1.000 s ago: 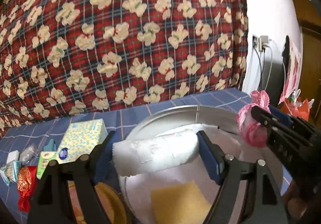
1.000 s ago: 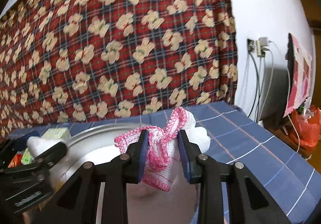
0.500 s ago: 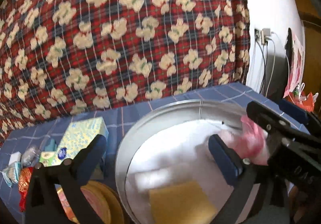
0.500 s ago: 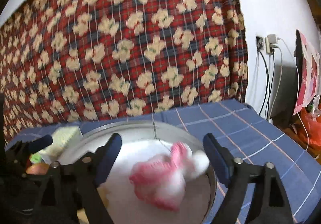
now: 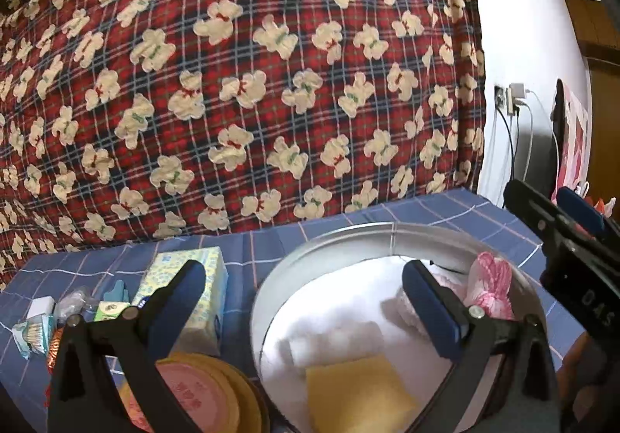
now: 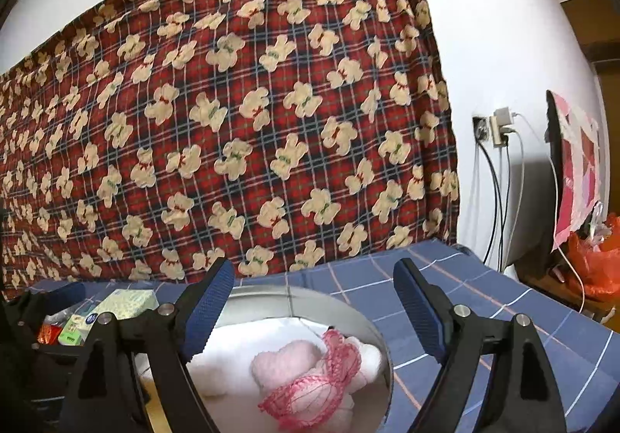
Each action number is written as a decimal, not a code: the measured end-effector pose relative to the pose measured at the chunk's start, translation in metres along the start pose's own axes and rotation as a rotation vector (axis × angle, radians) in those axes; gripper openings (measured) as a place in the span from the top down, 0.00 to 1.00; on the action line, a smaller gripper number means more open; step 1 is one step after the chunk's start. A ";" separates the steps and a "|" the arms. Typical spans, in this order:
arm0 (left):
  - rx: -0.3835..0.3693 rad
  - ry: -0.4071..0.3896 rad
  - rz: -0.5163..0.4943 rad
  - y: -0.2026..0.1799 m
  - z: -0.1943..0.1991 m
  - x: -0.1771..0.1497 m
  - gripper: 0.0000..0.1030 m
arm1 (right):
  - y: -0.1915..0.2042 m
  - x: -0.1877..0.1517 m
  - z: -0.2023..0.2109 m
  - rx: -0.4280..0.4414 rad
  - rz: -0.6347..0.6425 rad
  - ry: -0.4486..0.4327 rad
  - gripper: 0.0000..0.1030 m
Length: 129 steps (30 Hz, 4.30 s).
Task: Organize soft objects
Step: 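Lower the sock and towel roll into the basin and open both grippers, then move both tools back toward the remaining items, then move the right gripper over the red pouch while the left approaches the cotton swab bag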
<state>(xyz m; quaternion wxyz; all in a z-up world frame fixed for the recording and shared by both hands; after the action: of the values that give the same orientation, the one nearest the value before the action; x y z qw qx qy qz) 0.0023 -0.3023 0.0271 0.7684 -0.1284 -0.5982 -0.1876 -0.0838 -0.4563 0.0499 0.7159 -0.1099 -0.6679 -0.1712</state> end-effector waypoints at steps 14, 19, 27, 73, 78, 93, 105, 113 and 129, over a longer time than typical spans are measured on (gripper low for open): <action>0.069 -0.067 -0.018 0.041 0.033 -0.014 0.00 | 0.019 -0.003 0.004 -0.005 0.084 -0.063 0.16; 0.098 -0.069 -0.023 0.066 0.042 -0.022 0.00 | 0.031 -0.003 0.012 0.004 0.112 -0.090 0.16; 0.178 -0.043 0.006 0.117 0.049 -0.034 0.00 | 0.062 -0.010 0.019 0.060 0.126 -0.045 0.16; 0.511 0.067 0.146 0.385 0.079 -0.080 0.00 | 0.324 -0.078 0.021 0.494 0.079 0.300 0.16; 0.556 0.089 0.195 0.415 0.080 -0.087 0.00 | 0.359 -0.098 0.015 0.552 0.117 0.402 0.16; 0.519 0.134 0.243 0.422 0.076 -0.095 0.00 | 0.422 -0.172 -0.019 0.531 0.261 0.724 0.16; 0.446 0.152 0.298 0.421 0.074 -0.100 0.00 | 0.418 -0.172 -0.018 0.609 0.191 0.764 0.61; 0.362 0.154 0.309 0.412 0.071 -0.100 0.00 | 0.404 -0.163 0.010 0.723 0.145 0.761 0.62; 0.083 0.263 -0.008 0.342 0.074 -0.105 0.00 | 0.387 -0.175 0.025 0.797 0.267 0.789 0.54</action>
<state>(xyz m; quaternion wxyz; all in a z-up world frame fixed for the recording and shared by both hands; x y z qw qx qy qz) 0.0663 0.0499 -0.0463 0.8441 -0.0684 -0.5000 -0.1809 0.0360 -0.0740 -0.0946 0.9123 0.1573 -0.3436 0.1575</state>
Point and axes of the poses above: each gripper's, at about its wrist camera, not at the fingertips, and z roughly against the way its jaws point, y to its left, x to its top, the point moved 6 cm from there along -z, roughly the way its jaws point, and after that the axes turned 5 degrees about -y, right-handed, at the moved point
